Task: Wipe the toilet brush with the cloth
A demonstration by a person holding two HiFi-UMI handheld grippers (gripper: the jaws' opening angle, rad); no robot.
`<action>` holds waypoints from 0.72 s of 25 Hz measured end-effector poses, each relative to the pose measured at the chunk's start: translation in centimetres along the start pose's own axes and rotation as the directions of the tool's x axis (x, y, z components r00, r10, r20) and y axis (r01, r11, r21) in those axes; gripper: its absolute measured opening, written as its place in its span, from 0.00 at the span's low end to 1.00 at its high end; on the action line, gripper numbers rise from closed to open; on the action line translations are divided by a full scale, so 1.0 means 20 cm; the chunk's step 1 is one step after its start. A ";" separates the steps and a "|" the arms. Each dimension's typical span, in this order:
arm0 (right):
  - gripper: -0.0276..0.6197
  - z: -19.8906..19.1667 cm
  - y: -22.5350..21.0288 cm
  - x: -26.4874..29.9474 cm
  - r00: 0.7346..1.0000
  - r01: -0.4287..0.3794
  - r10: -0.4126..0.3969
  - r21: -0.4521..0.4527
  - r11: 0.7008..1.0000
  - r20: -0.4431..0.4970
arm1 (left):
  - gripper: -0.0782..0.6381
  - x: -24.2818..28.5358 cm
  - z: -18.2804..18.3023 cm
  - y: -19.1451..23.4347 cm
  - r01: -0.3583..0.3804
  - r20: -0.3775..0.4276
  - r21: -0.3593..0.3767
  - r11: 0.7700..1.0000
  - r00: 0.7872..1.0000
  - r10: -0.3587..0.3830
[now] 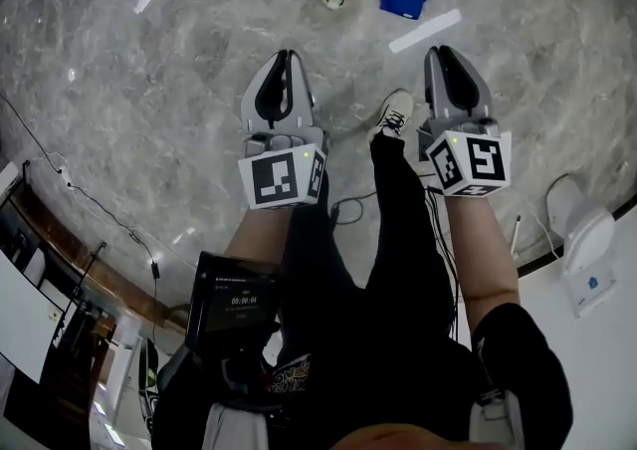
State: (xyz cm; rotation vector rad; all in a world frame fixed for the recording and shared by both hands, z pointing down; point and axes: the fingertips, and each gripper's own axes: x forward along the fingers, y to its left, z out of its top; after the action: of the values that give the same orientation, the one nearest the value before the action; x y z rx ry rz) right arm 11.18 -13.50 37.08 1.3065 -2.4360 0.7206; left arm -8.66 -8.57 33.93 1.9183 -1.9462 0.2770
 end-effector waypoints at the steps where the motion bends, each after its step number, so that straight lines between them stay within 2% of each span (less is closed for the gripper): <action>1: 0.14 -0.07 -0.02 0.04 1.000 0.004 -0.004 0.001 1.000 -0.001 | 0.16 0.04 -0.07 0.03 -0.004 0.003 -0.008 1.000 1.000 0.004; 6: 0.16 -0.46 -0.14 0.28 1.000 0.008 -0.010 -0.075 0.997 -0.027 | 0.16 0.20 -0.49 0.14 -0.018 -0.016 -0.093 0.995 1.000 0.016; 10: 0.18 -0.72 -0.28 0.52 0.999 -0.010 0.004 -0.151 0.989 -0.042 | 0.16 0.31 -0.83 0.21 -0.026 -0.013 -0.098 0.995 1.000 0.025; 14: 0.19 -0.89 -0.35 0.76 0.999 -0.035 0.031 -0.237 0.971 -0.024 | 0.16 0.47 -1.11 0.33 -0.082 0.010 -0.159 0.984 0.996 0.084; 18: 0.22 -1.10 -0.47 1.02 0.996 -0.085 0.070 -0.316 0.945 -0.056 | 0.16 0.64 -1.32 0.37 -0.073 0.046 -0.163 0.984 0.996 0.081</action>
State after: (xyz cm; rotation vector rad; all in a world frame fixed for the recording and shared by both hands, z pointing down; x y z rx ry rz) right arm 8.14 -19.92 67.64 1.0634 -2.4512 0.3474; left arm -12.08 -9.26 64.06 1.7673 -2.0138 0.0877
